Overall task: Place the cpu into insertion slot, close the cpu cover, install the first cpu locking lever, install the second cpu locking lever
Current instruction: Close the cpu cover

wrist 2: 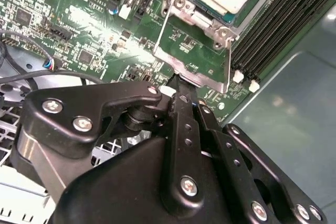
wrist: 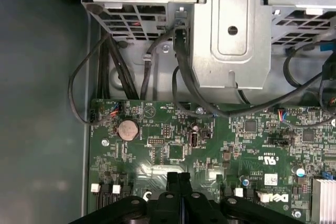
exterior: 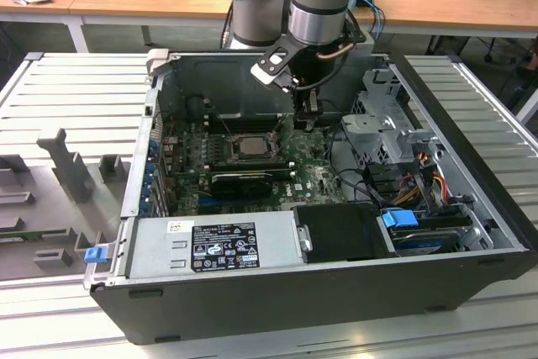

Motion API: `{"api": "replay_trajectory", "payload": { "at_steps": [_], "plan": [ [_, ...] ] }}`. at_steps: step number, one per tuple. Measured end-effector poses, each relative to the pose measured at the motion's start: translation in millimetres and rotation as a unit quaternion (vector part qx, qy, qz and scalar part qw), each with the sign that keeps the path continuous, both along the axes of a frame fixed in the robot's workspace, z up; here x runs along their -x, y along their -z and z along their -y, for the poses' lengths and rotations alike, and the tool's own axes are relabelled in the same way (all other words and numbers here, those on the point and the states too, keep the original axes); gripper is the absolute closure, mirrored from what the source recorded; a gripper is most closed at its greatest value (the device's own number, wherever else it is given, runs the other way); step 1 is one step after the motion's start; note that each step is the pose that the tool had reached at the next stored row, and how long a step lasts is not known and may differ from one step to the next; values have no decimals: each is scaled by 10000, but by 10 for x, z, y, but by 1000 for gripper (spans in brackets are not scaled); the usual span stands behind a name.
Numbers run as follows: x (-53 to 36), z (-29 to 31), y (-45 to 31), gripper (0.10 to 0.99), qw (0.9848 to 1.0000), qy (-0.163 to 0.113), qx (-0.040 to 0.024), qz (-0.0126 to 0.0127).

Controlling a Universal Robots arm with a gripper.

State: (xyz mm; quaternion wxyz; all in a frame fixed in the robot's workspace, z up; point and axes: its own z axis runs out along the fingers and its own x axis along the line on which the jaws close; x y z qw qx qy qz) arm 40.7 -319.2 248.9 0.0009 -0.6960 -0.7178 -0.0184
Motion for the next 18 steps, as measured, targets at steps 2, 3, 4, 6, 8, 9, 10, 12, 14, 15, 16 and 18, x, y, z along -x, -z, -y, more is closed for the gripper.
{"api": "replay_trajectory", "payload": {
  "at_steps": [2,3,4,6,8,9,10,12,14,15,16,18],
  "plan": [
    [51,0,0,980,10000,0,0,0],
    [75,0,0,980,10000,1,0,0],
    [94,0,0,980,10000,0,0,0],
    [121,0,0,980,10000,0,0,0],
    [149,0,0,980,10000,0,0,0],
    [167,0,0,980,10000,1,0,0],
    [181,0,0,980,10000,0,-1,0],
    [211,0,1,980,10000,0,0,0],
    [257,0,2,980,10000,1,-1,0],
    [269,0,2,980,10000,0,-1,0],
    [280,0,3,980,10000,0,-1,0],
    [309,0,4,980,10000,0,-1,0]
  ]
}}
